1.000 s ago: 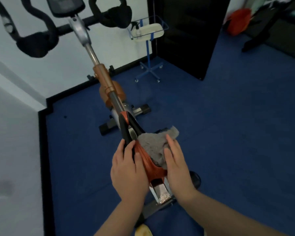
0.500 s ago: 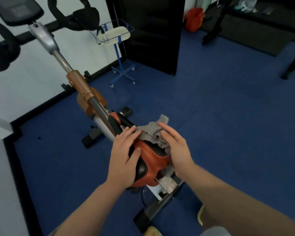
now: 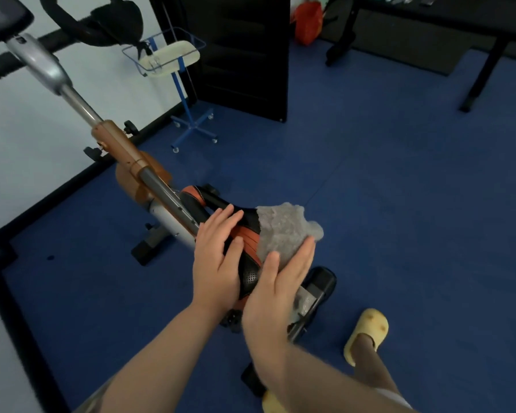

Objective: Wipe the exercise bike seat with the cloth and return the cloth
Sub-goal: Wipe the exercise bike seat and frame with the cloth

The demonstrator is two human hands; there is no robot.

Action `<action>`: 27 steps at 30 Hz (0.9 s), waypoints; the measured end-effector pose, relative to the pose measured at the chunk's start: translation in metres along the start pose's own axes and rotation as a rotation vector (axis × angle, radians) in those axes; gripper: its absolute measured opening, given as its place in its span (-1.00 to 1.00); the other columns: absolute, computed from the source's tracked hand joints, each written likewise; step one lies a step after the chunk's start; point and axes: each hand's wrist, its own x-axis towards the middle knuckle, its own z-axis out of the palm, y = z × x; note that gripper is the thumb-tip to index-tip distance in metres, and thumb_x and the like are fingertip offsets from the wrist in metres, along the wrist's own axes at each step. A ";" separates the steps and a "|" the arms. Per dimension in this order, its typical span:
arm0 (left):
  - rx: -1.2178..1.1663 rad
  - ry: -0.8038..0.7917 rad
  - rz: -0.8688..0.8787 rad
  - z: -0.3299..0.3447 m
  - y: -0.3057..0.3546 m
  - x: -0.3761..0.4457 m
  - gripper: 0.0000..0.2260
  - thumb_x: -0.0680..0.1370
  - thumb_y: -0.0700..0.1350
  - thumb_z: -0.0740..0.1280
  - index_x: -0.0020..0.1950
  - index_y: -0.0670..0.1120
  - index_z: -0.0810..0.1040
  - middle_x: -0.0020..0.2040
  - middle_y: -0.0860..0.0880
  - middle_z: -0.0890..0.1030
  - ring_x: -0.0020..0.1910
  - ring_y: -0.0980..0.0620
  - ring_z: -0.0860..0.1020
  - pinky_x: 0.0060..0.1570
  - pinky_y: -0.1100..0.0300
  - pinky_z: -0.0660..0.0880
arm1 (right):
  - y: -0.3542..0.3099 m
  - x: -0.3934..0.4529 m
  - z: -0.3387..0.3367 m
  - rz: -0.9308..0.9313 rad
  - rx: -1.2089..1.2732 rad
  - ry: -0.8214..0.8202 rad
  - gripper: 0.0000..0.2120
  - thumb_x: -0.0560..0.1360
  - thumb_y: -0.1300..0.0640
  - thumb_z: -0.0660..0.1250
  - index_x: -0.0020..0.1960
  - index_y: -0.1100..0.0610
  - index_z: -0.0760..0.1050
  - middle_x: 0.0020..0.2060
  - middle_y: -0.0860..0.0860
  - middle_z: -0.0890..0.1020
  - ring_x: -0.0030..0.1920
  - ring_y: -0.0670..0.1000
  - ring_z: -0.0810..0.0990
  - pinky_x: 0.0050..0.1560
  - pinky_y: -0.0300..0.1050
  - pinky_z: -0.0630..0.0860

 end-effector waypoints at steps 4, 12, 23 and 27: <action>-0.009 0.007 0.005 0.001 -0.005 0.001 -0.65 0.55 -0.10 0.13 0.32 0.02 0.46 0.41 0.15 0.37 0.45 0.25 0.18 0.46 -0.09 0.12 | 0.005 -0.027 -0.008 0.097 0.147 -0.172 -0.42 0.64 -0.06 0.00 0.47 -0.21 -0.32 0.46 -0.35 -0.25 0.40 -0.45 -0.16 0.32 -0.60 -0.05; -0.041 0.028 -0.024 0.002 -0.001 0.000 -0.65 0.55 -0.06 0.13 0.31 0.05 0.47 0.40 0.16 0.37 0.44 0.29 0.16 0.49 0.00 0.04 | 0.017 -0.005 -0.058 -0.025 -0.151 -0.215 -0.47 0.60 0.07 0.21 0.48 -0.22 0.10 0.18 -0.41 0.39 0.02 -0.57 0.37 0.09 -0.52 0.37; -0.023 0.020 -0.023 0.002 0.000 0.001 -0.66 0.56 -0.07 0.12 0.31 0.05 0.47 0.38 0.20 0.36 0.44 0.27 0.18 0.47 -0.04 0.11 | 0.020 0.025 -0.018 -0.466 -0.260 -0.014 -0.59 0.65 0.13 0.04 0.49 0.06 0.25 0.53 -0.16 0.08 0.53 -0.20 -0.09 0.53 -0.14 0.01; -0.019 0.023 -0.014 0.002 -0.004 0.002 -0.65 0.55 -0.06 0.11 0.31 0.02 0.48 0.39 0.16 0.39 0.44 0.24 0.20 0.46 -0.03 0.15 | 0.027 0.001 0.001 -0.453 -0.303 0.077 -0.53 0.65 0.07 -0.05 0.55 0.10 0.07 0.57 -0.07 -0.01 0.55 -0.10 -0.14 0.53 -0.14 -0.11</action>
